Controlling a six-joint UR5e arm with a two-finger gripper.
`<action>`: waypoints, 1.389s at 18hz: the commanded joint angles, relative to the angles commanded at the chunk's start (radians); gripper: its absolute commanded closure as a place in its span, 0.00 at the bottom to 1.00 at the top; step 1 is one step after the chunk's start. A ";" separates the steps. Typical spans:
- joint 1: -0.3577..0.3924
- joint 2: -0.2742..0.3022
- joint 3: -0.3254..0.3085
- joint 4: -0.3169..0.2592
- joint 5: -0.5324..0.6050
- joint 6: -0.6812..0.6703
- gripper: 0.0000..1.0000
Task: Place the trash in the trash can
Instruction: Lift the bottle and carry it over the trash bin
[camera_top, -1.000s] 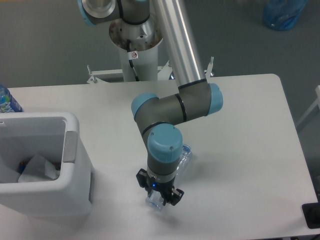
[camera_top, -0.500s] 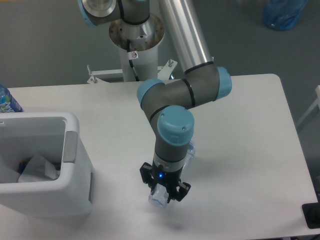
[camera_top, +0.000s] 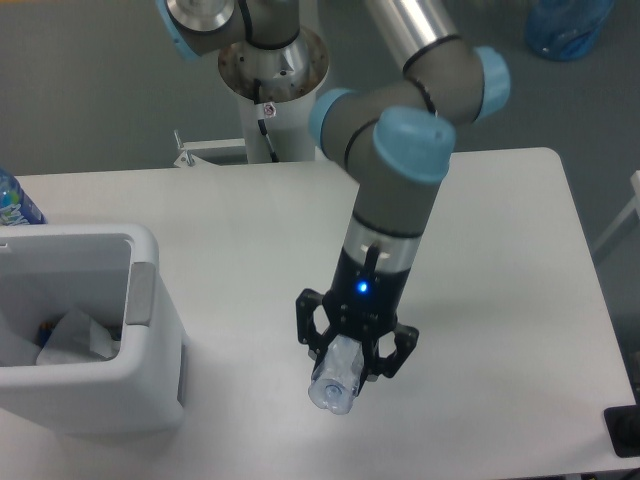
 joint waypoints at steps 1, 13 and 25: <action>-0.002 0.006 0.012 0.002 -0.002 -0.026 0.46; -0.043 0.118 0.057 0.002 -0.112 -0.198 0.46; -0.176 0.233 0.025 0.002 -0.114 -0.229 0.46</action>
